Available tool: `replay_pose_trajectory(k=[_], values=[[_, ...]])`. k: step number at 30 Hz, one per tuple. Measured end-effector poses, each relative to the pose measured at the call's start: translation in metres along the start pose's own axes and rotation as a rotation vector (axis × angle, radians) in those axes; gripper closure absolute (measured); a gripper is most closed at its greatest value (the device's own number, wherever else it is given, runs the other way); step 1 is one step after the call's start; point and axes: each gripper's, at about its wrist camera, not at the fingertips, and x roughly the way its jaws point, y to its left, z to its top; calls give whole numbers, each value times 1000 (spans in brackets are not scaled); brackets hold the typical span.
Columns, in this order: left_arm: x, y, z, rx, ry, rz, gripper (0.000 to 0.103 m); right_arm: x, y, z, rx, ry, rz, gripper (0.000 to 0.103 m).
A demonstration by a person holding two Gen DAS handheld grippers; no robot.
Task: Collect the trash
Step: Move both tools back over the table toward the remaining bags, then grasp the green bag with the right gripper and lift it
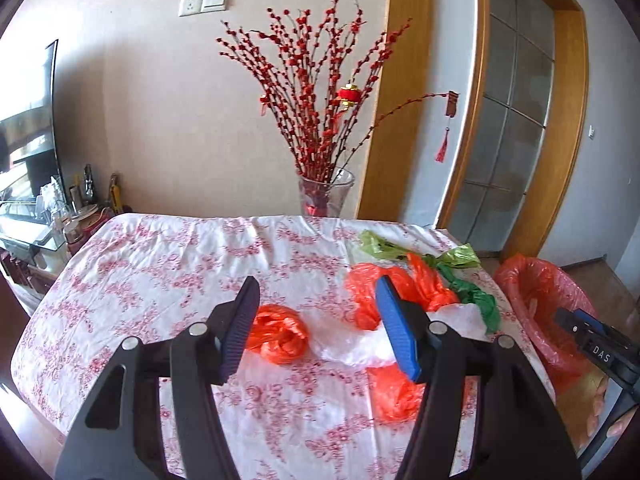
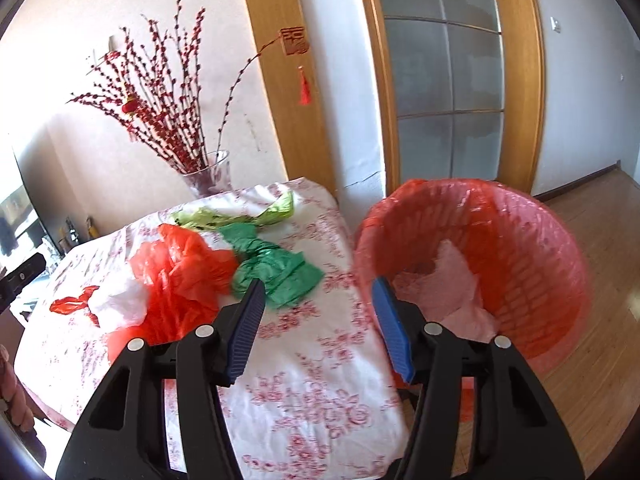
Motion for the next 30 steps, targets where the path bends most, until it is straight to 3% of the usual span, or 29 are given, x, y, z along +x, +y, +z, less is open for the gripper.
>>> replay_pose_trajectory(k=[8, 20, 30], values=[[0, 25, -11, -15, 12, 48, 43, 27, 43, 3, -63, 34, 40, 55], [6, 49, -20, -43, 35, 61, 43, 112, 45, 23, -64, 188, -28, 55], [14, 56, -23, -56, 57, 57, 43, 141, 54, 15, -153, 272, -57, 52]])
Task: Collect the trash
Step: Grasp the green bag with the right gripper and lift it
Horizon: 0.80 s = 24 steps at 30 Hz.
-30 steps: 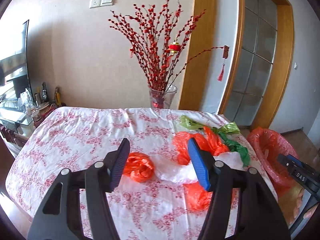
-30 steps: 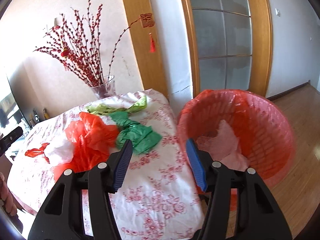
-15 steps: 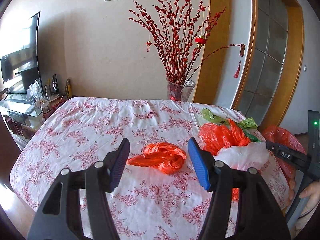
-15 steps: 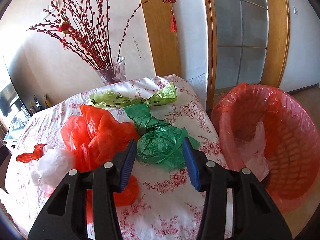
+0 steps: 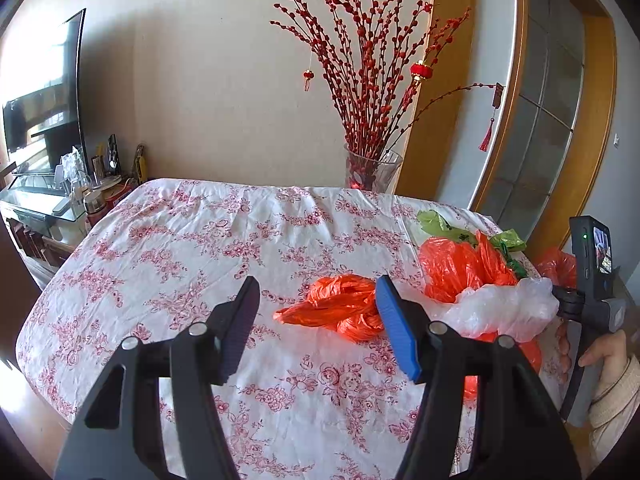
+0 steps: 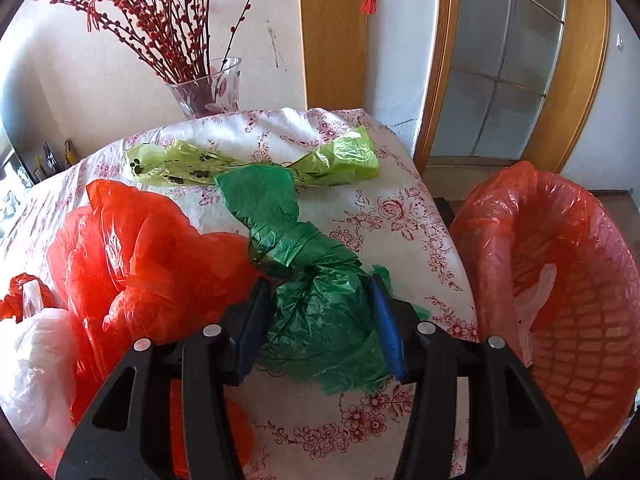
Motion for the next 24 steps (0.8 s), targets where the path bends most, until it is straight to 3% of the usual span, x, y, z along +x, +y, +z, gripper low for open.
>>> replay_pose_trajectory(k=[2, 6, 9, 18, 24], values=[[1, -2, 0, 3, 3, -6, 43, 0, -1, -1, -3, 0, -5, 56], [2, -9, -1, 13, 7, -22, 43, -5, -2, -3, -17, -6, -8, 77], [1, -14, -1, 24, 6, -39, 43, -12, -3, -7, -21, -20, 1, 81], [-8, -45, -1, 70, 2, -132, 40, -45, -16, -22, 29, -75, 35, 84], [-15, -89, -3, 139, -1, -223, 39, -67, -27, -34, 72, -111, 45, 84]])
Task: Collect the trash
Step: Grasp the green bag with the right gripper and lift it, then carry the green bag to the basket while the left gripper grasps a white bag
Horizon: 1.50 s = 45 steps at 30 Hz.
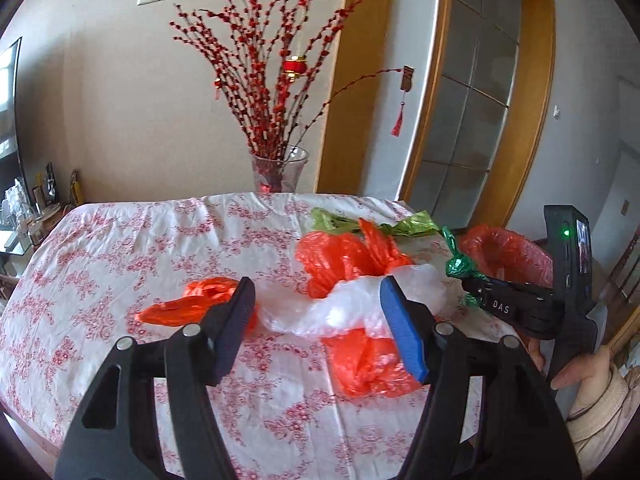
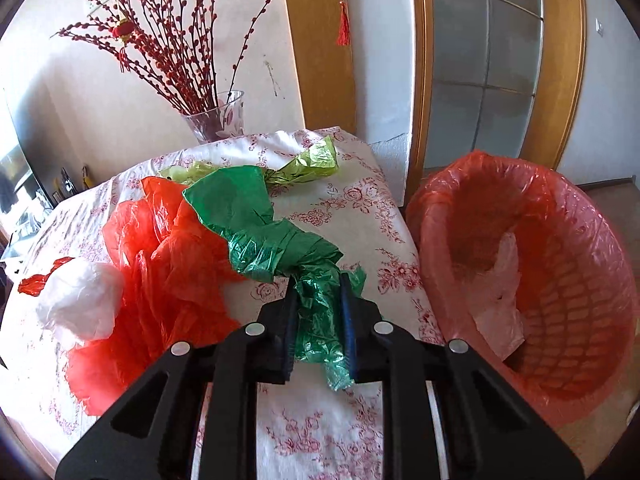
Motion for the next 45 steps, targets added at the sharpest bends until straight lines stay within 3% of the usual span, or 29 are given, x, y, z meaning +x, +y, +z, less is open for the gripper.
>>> replay_pose_trajectory(k=[7, 14, 17, 19, 22, 34, 45], values=[[13, -42, -2, 70, 27, -29, 39, -30, -20, -10, 41, -35, 10, 84], [33, -61, -7, 107, 66, 5, 42, -44, -35, -17, 66, -45, 18, 84], [44, -62, -7, 108, 97, 12, 62, -47, -38, -19, 77, -49, 23, 84], [48, -60, -6, 103, 112, 0, 85, -50, -40, -20, 81, -54, 27, 84], [46, -54, -1, 84, 106, -29, 95, -55, -41, -18, 78, -66, 33, 84], [13, -15, 55, -31, -4, -95, 97, -67, -37, -11, 75, -103, 73, 84], [12, -45, 91, -6, -40, -170, 97, -81, -49, 0, 91, -146, 42, 84]])
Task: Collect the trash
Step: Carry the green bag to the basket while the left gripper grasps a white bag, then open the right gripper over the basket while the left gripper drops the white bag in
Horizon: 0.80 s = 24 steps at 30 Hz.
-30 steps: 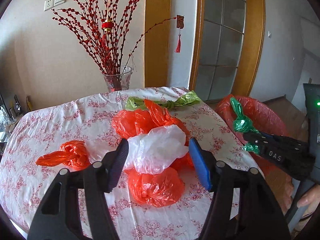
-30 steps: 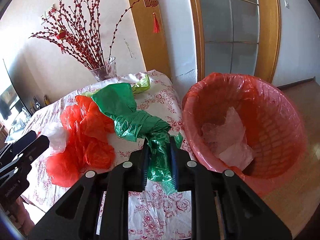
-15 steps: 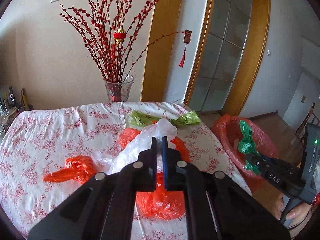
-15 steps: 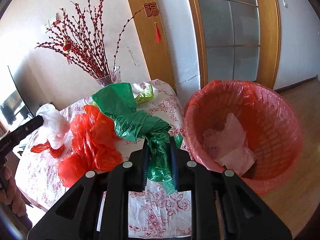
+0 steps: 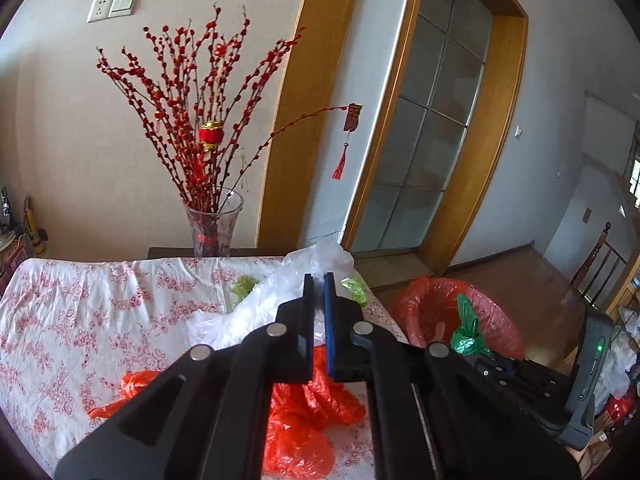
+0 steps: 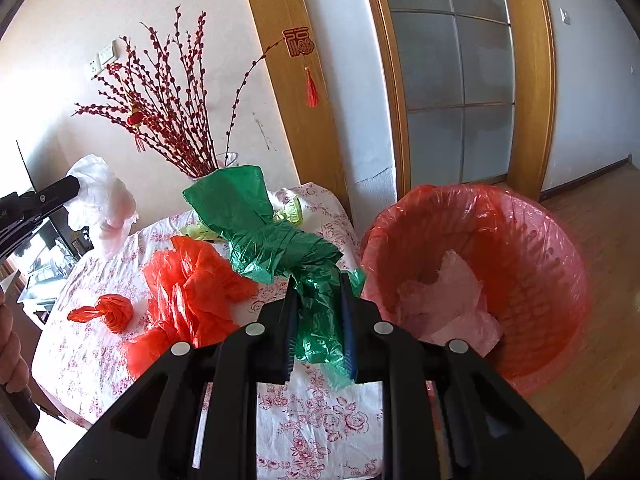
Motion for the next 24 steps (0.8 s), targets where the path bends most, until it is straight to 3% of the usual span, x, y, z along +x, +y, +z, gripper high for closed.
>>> replay_pose_trajectory(k=[12, 24], values=[[33, -76, 13, 49, 15, -164, 97, -28, -47, 21, 64, -64, -89, 84], [78, -145, 2, 99, 70, -288, 97, -34, -103, 32, 166, -80, -189, 84]])
